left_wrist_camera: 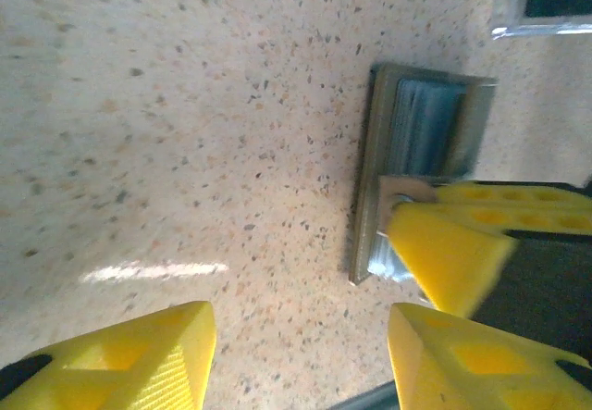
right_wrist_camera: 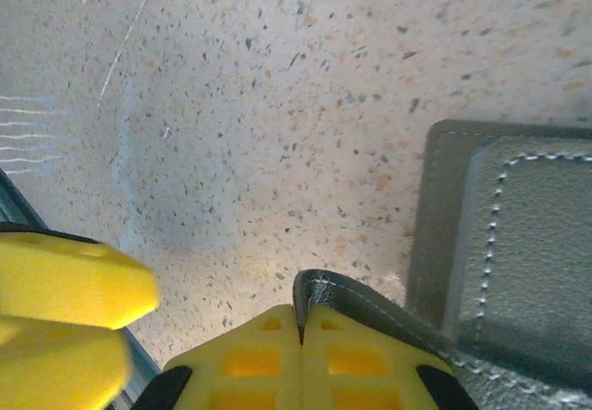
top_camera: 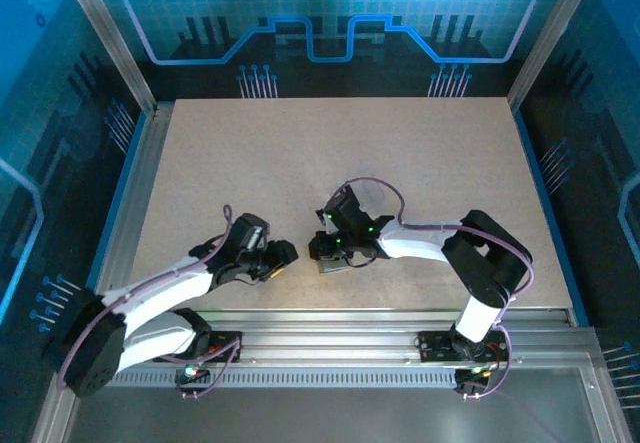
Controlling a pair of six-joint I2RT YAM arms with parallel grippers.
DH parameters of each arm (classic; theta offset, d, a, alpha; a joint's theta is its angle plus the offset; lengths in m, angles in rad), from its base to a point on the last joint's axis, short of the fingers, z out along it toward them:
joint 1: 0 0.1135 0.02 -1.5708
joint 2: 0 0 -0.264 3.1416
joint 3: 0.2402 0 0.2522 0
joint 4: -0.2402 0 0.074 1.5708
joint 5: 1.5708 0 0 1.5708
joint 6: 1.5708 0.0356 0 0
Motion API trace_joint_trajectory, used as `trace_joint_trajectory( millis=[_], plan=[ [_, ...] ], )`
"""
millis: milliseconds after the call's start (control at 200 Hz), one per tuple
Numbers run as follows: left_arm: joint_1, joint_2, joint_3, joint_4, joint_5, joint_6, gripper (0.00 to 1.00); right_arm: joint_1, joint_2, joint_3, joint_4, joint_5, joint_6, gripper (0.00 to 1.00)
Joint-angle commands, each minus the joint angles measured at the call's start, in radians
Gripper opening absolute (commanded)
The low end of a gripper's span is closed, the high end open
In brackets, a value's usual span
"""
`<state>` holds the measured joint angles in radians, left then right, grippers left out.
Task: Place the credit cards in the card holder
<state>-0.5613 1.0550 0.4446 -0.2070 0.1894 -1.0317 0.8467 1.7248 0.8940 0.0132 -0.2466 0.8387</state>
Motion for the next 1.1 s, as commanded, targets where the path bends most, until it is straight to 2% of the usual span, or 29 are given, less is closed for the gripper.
trace_joint_trajectory(
  millis=[0, 150, 215, 260, 375, 490, 595, 810, 926, 1096],
  plan=[
    [0.048, -0.099, -0.013, -0.158, 0.013, 0.054, 0.55, 0.044, 0.038, 0.072, -0.009, -0.005, 0.002, 0.0],
    [0.08, -0.106, 0.052, -0.241, 0.019, 0.138, 0.58, 0.057, 0.084, 0.138, -0.061, -0.034, -0.03, 0.19],
    [0.08, -0.08, 0.097, -0.274, 0.013, 0.177, 0.59, 0.059, 0.045, 0.171, -0.131, -0.006, -0.066, 0.4],
    [0.081, -0.065, 0.126, -0.29, 0.013, 0.197, 0.59, 0.055, 0.022, 0.204, -0.198, -0.003, -0.089, 0.49],
    [0.084, -0.037, 0.198, -0.324, 0.01, 0.22, 0.59, 0.041, -0.012, 0.292, -0.36, -0.035, -0.142, 0.6],
    [0.085, -0.014, 0.272, -0.358, -0.008, 0.246, 0.58, 0.015, -0.09, 0.285, -0.411, -0.067, -0.162, 0.63],
    [0.076, 0.061, 0.337, -0.34, 0.018, 0.279, 0.57, -0.04, -0.185, 0.22, -0.455, -0.045, -0.154, 0.62],
    [-0.074, 0.317, 0.537, -0.291, -0.013, 0.307, 0.45, -0.226, -0.331, 0.026, -0.472, -0.068, -0.147, 0.45],
    [-0.117, 0.452, 0.595, -0.257, 0.007, 0.282, 0.34, -0.279, -0.37, -0.048, -0.475, -0.077, -0.164, 0.48],
    [-0.126, 0.597, 0.635, -0.297, -0.013, 0.294, 0.31, -0.289, -0.343, -0.093, -0.431, -0.107, -0.182, 0.57]
  ],
)
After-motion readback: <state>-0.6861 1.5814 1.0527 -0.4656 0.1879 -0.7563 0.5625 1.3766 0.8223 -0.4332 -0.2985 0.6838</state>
